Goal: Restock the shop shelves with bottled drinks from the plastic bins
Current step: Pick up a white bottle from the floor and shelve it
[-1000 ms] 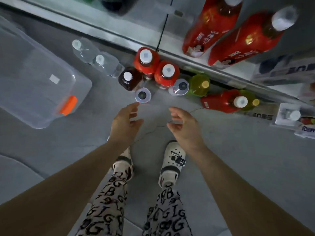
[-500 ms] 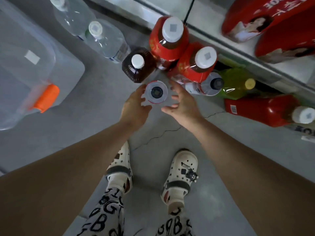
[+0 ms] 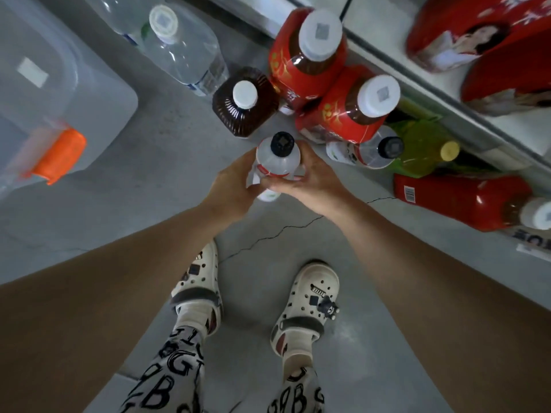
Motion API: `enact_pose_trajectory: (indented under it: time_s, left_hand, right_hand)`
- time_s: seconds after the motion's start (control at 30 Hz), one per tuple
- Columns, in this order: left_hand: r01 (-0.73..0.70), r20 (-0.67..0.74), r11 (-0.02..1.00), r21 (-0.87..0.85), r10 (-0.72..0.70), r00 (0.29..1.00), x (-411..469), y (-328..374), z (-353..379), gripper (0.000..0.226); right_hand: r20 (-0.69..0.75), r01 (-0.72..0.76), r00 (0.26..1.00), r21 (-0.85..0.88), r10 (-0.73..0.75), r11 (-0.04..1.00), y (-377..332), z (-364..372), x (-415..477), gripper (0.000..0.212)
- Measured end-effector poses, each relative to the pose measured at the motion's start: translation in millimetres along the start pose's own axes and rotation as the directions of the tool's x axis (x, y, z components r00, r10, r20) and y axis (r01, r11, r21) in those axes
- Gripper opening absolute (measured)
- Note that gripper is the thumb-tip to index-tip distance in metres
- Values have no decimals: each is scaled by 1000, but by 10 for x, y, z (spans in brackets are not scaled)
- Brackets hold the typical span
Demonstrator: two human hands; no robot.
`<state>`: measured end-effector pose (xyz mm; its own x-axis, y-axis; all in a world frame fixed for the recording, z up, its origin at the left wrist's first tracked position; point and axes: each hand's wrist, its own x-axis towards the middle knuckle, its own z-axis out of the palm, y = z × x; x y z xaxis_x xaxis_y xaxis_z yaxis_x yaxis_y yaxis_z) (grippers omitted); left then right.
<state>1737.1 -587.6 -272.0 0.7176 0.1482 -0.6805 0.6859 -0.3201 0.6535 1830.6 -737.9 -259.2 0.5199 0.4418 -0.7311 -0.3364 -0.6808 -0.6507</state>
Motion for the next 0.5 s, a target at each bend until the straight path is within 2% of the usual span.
enact_pose_trajectory:
  time_s: [0.1,0.2,0.27,0.33,0.43,0.5]
  left_hand:
    - [57,178,998,37,-63,982,-175,28,-26,66]
    - [159,320,982,-105,-118,940,-446,117,-58,65]
    - [198,397,961,-194,-108,912,-659,232,-83,60]
    - [198,424,955,-222,-88,901,-865,360,-98,54]
    - [184,417,960,-209,-83,905,-1176,561,-131,49]
    - [167,419,969,-180,-79,905,-1395,709,-165,54]
  right_hand:
    - [60,-108,993,44,105,993,30,-18,-169,65]
    - [116,-141,984,50,135,989,11,-10,-429,68]
    - [157,-142,979,67,131,988,-60,-18,-634,56]
    - [184,-163,972,95,143,982,-131,-42,-851,50]
    - [179,-214,965,127,189,969,-295,-107,-1209,63]
    - [166,-234,964,153,208,960,-444,-177,-1471,60]
